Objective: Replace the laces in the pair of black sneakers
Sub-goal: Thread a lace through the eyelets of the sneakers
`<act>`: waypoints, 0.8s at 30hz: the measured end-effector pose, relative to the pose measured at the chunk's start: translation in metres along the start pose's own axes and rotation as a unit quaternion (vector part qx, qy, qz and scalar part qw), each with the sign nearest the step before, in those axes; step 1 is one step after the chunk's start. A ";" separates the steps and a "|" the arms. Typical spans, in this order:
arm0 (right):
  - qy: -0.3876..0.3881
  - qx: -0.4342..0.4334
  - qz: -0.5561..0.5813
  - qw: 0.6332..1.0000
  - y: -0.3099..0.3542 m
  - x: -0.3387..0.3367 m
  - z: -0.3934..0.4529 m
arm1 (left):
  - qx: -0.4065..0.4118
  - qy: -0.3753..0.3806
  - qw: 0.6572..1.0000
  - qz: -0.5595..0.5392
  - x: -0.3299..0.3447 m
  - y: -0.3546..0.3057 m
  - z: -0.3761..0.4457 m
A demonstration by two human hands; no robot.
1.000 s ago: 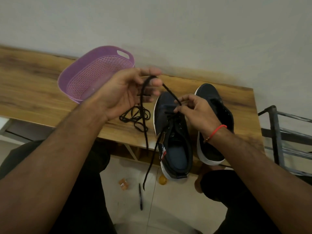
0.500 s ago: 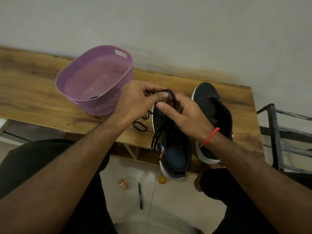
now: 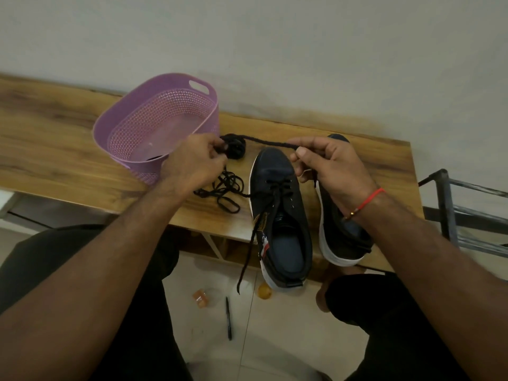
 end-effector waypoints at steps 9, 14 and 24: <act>-0.010 -0.019 -0.087 0.996 0.003 0.001 -0.004 | 0.171 0.076 0.961 -0.204 0.041 -0.064 -0.015; -0.034 -0.019 -0.156 0.987 -0.001 -0.004 0.000 | 0.004 0.015 0.968 -0.250 0.028 -0.033 -0.010; -0.050 -0.031 -0.131 0.990 0.006 0.003 -0.008 | 0.220 0.094 0.959 -0.155 0.047 -0.077 -0.020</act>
Point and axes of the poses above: each hand's wrist, its own z-axis towards the middle knuckle, its own x-axis out of the palm, y = z × x, the point moved 8 cm from there along z, towards the middle knuckle, and after that the axes turned 12 degrees about x, right-handed, at the moved point
